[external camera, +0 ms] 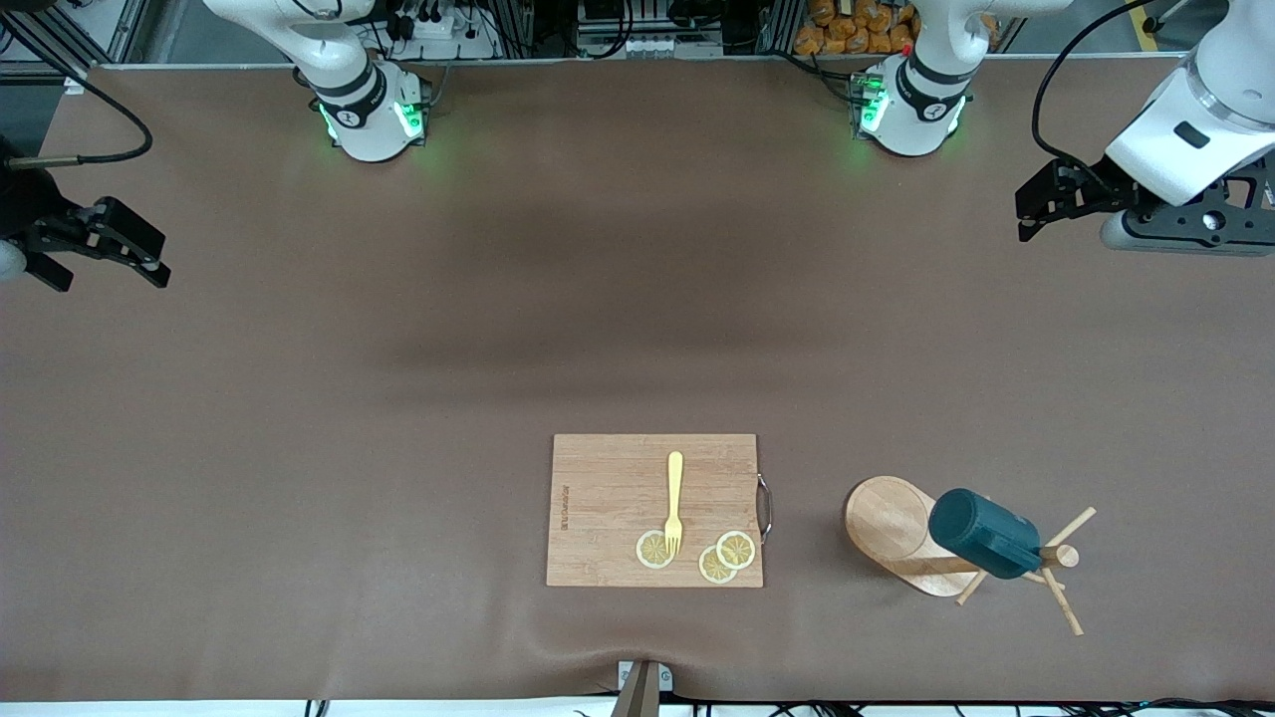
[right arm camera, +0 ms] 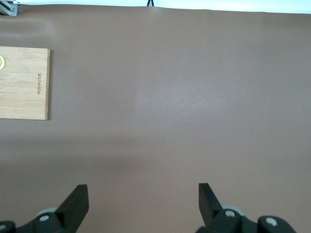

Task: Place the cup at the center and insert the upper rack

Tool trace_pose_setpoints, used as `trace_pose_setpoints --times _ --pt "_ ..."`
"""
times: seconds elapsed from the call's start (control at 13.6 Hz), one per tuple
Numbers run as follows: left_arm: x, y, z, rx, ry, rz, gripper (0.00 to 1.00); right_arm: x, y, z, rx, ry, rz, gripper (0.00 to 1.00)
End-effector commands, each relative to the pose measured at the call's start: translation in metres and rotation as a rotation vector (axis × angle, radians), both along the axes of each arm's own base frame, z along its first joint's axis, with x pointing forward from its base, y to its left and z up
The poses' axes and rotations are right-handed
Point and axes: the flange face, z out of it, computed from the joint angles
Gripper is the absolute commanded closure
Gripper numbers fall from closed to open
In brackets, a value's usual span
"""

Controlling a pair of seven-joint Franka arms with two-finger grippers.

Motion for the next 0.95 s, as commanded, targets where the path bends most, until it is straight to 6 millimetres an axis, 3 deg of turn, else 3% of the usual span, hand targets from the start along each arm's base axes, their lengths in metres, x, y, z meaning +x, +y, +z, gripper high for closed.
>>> trace_pose_setpoints --times 0.0,0.88 --pt "0.0000 0.0021 0.0035 0.008 0.003 0.003 0.00 -0.0002 0.0023 0.0044 -0.001 0.000 0.007 0.00" --pt "-0.0003 -0.0004 0.0036 0.000 0.003 0.000 0.00 0.0002 0.0058 0.0036 -0.001 0.000 0.012 0.00"
